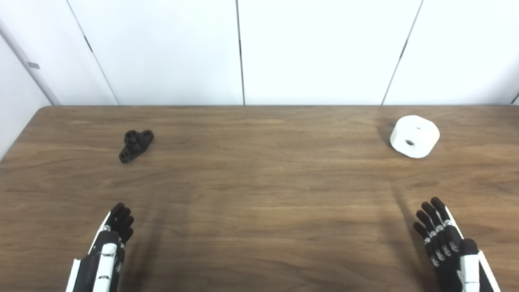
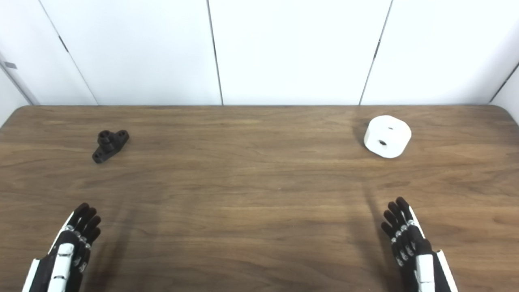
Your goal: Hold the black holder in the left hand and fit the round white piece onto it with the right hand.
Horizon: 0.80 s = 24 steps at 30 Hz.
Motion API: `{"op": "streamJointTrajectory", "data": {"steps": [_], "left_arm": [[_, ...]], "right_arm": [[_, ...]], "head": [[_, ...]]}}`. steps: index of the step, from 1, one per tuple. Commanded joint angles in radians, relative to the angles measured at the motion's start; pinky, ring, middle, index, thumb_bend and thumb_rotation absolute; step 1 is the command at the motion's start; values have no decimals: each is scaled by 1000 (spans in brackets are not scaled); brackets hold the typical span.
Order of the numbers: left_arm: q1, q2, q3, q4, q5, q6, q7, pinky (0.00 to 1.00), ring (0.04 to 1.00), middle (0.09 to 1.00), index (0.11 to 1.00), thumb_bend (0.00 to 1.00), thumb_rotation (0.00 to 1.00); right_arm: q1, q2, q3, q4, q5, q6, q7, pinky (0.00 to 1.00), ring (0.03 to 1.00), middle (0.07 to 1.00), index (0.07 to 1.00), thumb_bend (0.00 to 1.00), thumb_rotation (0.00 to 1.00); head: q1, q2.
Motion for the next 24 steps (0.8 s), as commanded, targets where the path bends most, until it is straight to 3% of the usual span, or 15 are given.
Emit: {"op": "streamJointTrajectory", "data": {"steps": [1, 24], "left_arm": [[7, 0, 8, -20, -7, -29, -2, 972, 951, 948, 936, 377, 779], [9, 0, 10, -23, -12, -30, -4, 963, 950, 946, 929, 399, 768]], "right_arm": [[1, -4, -2, -41, 3, -5, -1, 945, 958, 959, 965, 634, 1000], [2, -5, -1, -37, 5, -11, 3, 942, 958, 961, 968, 627, 1000]], "head": [[1, 1], [2, 4]]}}
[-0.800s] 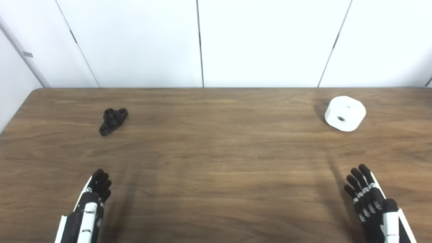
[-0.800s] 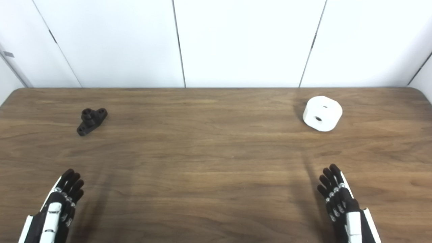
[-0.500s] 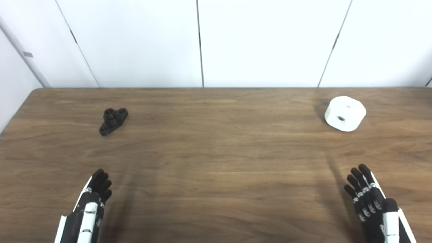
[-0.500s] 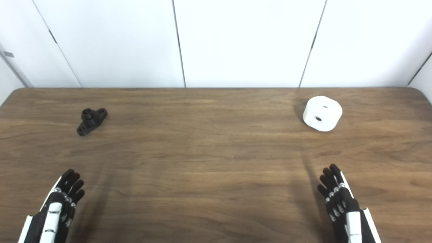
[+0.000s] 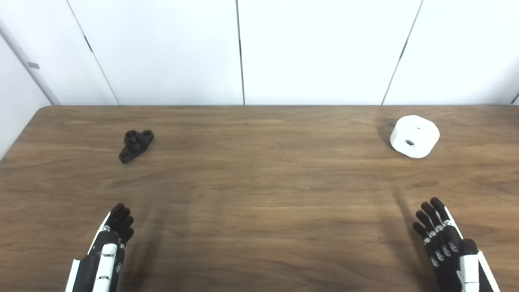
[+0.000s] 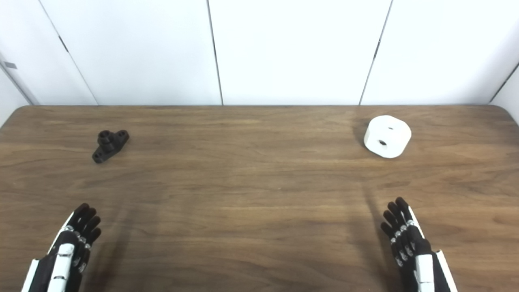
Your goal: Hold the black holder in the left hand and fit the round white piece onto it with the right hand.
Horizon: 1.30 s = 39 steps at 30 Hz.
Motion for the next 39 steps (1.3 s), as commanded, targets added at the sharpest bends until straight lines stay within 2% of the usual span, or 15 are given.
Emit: {"op": "streamJointTrajectory", "data": {"steps": [1, 19, 28, 35, 39], "left_arm": [[8, 0, 7, -23, -8, -30, -3, 962, 949, 945, 930, 398, 767], [9, -1, 6, -29, -2, -24, -1, 967, 948, 942, 931, 401, 765], [8, -15, -8, -11, 18, -41, 0, 951, 951, 950, 915, 411, 720], [4, -33, -22, 0, 35, -47, 8, 901, 910, 915, 897, 355, 656], [1, -35, -30, 10, 46, -57, 9, 895, 898, 908, 893, 328, 626]], "right_arm": [[0, -5, -3, -36, 4, -13, 1, 940, 957, 961, 967, 626, 1000], [2, -3, -3, -42, 7, 2, -1, 950, 957, 960, 965, 645, 1000], [-3, -12, -7, -14, 13, -12, 9, 968, 979, 976, 983, 641, 1000], [-18, -20, -14, 46, 27, -66, 32, 1000, 996, 998, 1000, 666, 1000], [-25, -14, -21, 74, 36, -80, 29, 996, 987, 985, 997, 637, 1000]], "head": [[0, 1], [11, 2], [101, -49], [162, -88], [188, -106]]}}
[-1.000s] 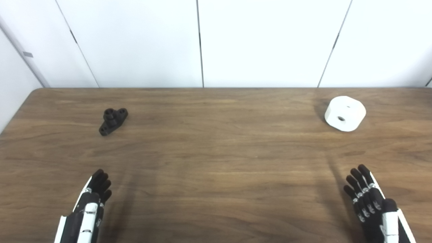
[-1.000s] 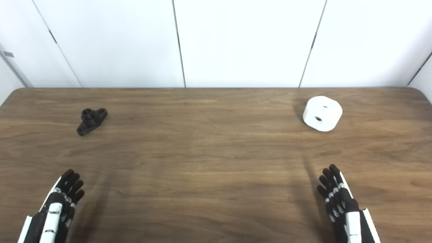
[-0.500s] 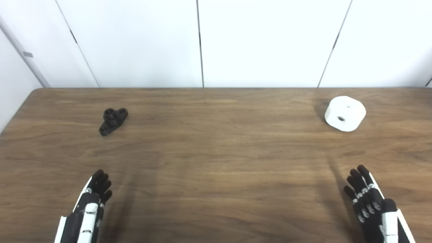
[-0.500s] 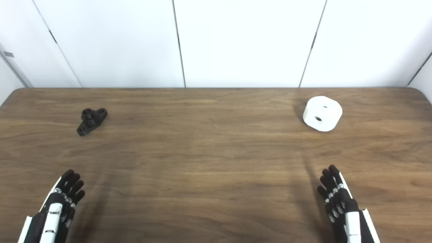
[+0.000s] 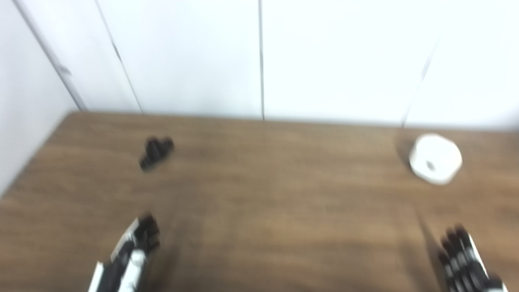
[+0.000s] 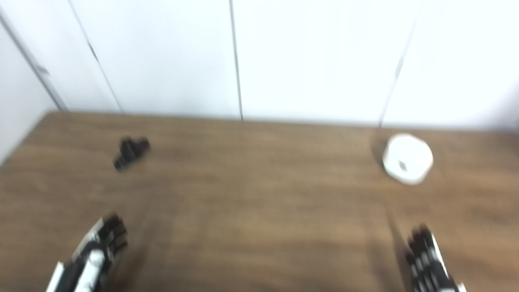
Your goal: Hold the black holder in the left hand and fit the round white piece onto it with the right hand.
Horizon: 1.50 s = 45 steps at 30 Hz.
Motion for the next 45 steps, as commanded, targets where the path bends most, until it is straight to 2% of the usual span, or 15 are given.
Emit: {"op": "streamJointTrajectory", "data": {"steps": [1, 11, 18, 22, 26, 28, 31, 33, 37, 41, 45], "left_arm": [[-3, -28, -7, -10, 21, -54, 5, 892, 896, 908, 894, 323, 619], [-18, -32, -28, 22, 57, -78, 17, 851, 882, 893, 879, 299, 567], [-16, -37, -37, 13, 66, -68, 33, 839, 869, 888, 879, 304, 534], [-11, -35, -38, 8, 83, -68, 47, 821, 858, 874, 866, 342, 507], [-11, -20, -29, 15, 172, -89, 62, 757, 859, 872, 850, 461, 351], [-18, -8, -21, 2, 220, -93, 68, 737, 866, 882, 848, 496, 238], [-49, 0, 0, -46, 290, -45, 89, 692, 835, 863, 827, 563, 135], [-76, 5, 16, -70, 336, -9, 102, 665, 803, 835, 802, 620, 119], [-162, 21, 57, -110, 409, 76, 124, 670, 780, 806, 760, 787, 14], [-251, 57, 77, -129, 516, 163, 127, 713, 801, 816, 770, 875, 32], [-310, 81, 85, -116, 594, 211, 121, 800, 849, 840, 805, 856, 100]], "right_arm": [[-9, -9, -13, 15, 3, -23, -1, 995, 987, 985, 999, 642, 1000], [-28, -24, -18, 78, 11, -64, 24, 1000, 1000, 1000, 1000, 629, 1000], [-33, -34, -20, 86, 32, -73, 36, 1000, 1000, 1000, 1000, 630, 1000], [-28, -37, -20, 83, 31, -77, 40, 1000, 1000, 1000, 1000, 632, 1000], [-23, -37, -19, 76, 14, -77, 35, 1000, 1000, 1000, 1000, 626, 1000], [-22, -36, -21, 72, 7, -66, 29, 1000, 1000, 1000, 1000, 633, 1000], [-21, -36, -21, 71, 9, -63, 31, 1000, 1000, 1000, 1000, 623, 1000], [-21, -34, -21, 71, 7, -62, 30, 1000, 1000, 1000, 1000, 627, 1000], [-18, -34, -23, 71, 10, -65, 33, 1000, 1000, 1000, 1000, 628, 1000], [-14, -33, -24, 70, 8, -68, 33, 1000, 1000, 1000, 1000, 626, 1000], [-10, -33, -24, 64, 3, -59, 29, 1000, 1000, 1000, 1000, 628, 1000]], "head": [[10, -7], [54, -44], [59, -43], [41, -37], [37, -36], [36, -36], [32, -35], [30, -36], [25, -36], [23, -35], [22, -32]]}}
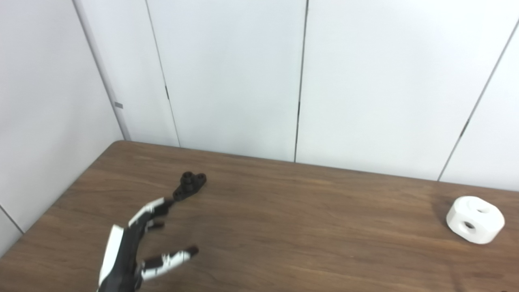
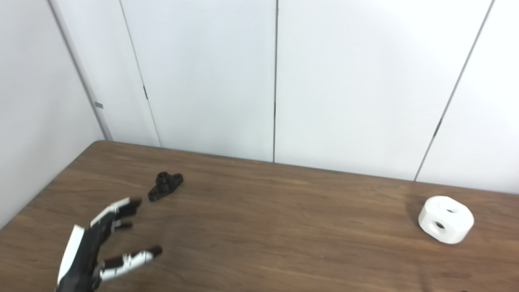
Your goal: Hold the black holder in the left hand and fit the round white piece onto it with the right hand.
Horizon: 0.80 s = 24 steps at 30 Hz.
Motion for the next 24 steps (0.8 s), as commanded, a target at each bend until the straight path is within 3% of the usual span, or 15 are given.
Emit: {"op": "streamJointTrajectory", "data": {"steps": [1, 6, 12, 18, 20, 24], "left_arm": [[-20, 25, 10, -18, 61, 18, 10, 818, 861, 848, 813, 844, 120], [-74, 45, 4, 6, 135, 48, 5, 872, 916, 889, 841, 767, 175], [-132, 63, -9, 24, 214, 137, -23, 901, 954, 928, 861, 732, 212], [-192, 87, -8, 118, 260, 139, 3, 909, 969, 952, 870, 747, 252], [-213, 103, -16, 159, 300, 139, 14, 972, 965, 942, 866, 761, 279], [-254, 144, -42, 244, 362, 125, 36, 999, 958, 935, 863, 778, 353]], "right_arm": [[7, -11, -18, 3, -4, 15, -19, 1000, 1000, 1000, 1000, 629, 1000], [9, -8, -15, -1, -1, 15, -16, 1000, 1000, 1000, 1000, 622, 1000], [10, -8, -14, -7, -5, 21, -17, 1000, 1000, 1000, 1000, 626, 1000], [13, -9, -12, -16, -5, 29, -16, 1000, 1000, 1000, 1000, 625, 1000], [13, -8, -11, -17, -11, 30, -17, 1000, 1000, 1000, 1000, 621, 1000], [13, -7, -9, -27, -16, 43, -20, 1000, 1000, 1000, 1000, 638, 1000]], "head": [[-1, 1], [-5, 4], [-8, 7], [-13, 11], [-15, 15], [-17, 17]]}}
